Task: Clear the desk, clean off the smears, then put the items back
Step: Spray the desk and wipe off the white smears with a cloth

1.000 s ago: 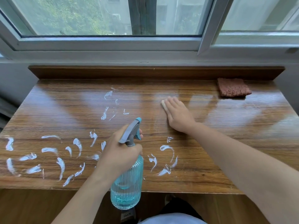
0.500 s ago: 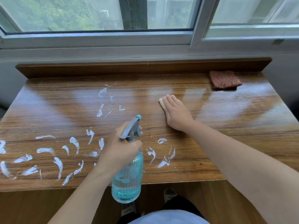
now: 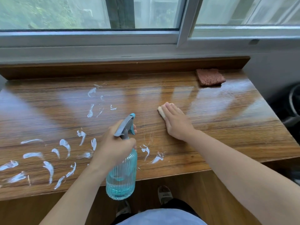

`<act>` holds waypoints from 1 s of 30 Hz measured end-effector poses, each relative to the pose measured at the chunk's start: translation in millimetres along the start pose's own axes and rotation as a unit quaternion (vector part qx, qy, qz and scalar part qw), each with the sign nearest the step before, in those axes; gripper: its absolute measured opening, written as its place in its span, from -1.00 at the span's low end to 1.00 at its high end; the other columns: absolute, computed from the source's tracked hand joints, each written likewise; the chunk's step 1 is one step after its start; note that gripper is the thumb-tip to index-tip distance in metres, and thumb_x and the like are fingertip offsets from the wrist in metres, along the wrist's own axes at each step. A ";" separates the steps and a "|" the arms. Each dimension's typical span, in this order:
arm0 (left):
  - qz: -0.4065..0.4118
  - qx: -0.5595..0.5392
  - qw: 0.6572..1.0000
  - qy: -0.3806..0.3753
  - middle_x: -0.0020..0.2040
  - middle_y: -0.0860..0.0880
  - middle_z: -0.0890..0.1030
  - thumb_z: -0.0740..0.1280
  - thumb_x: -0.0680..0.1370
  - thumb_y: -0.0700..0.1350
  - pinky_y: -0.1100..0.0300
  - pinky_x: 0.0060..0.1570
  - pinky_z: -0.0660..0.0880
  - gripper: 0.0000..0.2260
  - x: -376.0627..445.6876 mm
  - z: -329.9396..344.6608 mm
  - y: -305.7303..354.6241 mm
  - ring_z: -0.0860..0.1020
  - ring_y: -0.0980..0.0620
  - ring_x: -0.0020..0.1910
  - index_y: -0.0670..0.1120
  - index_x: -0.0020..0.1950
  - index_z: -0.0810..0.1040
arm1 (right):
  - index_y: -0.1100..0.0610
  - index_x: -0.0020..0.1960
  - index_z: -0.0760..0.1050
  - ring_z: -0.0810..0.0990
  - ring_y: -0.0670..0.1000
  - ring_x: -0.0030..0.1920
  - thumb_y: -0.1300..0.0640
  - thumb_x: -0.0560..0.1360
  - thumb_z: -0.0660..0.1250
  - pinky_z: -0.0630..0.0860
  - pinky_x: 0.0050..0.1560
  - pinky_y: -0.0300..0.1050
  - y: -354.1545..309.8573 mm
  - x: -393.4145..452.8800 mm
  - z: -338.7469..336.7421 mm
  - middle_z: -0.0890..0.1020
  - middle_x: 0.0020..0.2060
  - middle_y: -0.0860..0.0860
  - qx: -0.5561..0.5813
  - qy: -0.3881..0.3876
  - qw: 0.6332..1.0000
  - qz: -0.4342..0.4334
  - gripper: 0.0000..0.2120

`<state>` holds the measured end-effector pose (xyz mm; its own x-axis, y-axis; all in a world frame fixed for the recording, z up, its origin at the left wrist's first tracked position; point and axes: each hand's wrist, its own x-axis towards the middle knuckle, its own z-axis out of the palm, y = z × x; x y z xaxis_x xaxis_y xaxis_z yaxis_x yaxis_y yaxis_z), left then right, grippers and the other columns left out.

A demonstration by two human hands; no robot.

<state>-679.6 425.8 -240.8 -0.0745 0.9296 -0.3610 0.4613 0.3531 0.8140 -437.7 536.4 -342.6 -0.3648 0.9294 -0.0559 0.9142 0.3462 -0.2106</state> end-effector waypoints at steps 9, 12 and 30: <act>0.016 -0.015 1.000 -0.002 -0.12 -0.01 0.67 0.36 0.41 -0.29 -0.04 -0.29 0.56 -0.70 -1.3 -9.1 -18.4 0.71 -0.09 -0.15 0.10 0.00 0.59 | -0.03 0.66 0.11 -0.03 -0.05 0.65 -0.10 0.70 0.13 -0.01 0.63 -0.10 -18.7 -95.2 11.5 0.14 0.64 -0.04 0.018 -0.041 0.987 -0.153 -0.44; 0.017 -0.029 0.999 -0.023 -0.10 -0.12 0.67 0.35 0.42 -0.31 0.09 -0.39 0.44 -0.71 -3.1 -16.6 -24.2 0.49 0.07 -0.41 0.08 -0.03 0.58 | -0.08 0.64 0.16 0.18 0.00 0.60 -0.19 0.66 0.08 0.17 0.58 -0.02 -2.4 -79.2 -0.3 0.26 0.60 -0.03 -0.074 -0.061 0.981 -0.168 -0.43; 0.060 0.008 0.994 -0.096 -0.13 -0.23 0.58 0.30 0.38 -0.20 0.01 -0.32 0.45 -0.75 -22.3 -22.9 -41.7 0.66 -0.27 -0.09 0.09 -0.02 0.55 | 0.05 0.68 -0.02 -0.14 -0.03 0.65 0.01 0.75 0.03 -0.10 0.63 -0.09 -63.6 -130.4 29.0 0.01 0.66 -0.03 -0.007 -0.058 0.985 -0.165 -0.46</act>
<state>-717.5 392.7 -256.3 0.1515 0.9269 -0.3434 0.4700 0.2381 0.8499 -453.4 389.5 -350.2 -0.6596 0.7452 -0.0976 0.7444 0.6297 -0.2221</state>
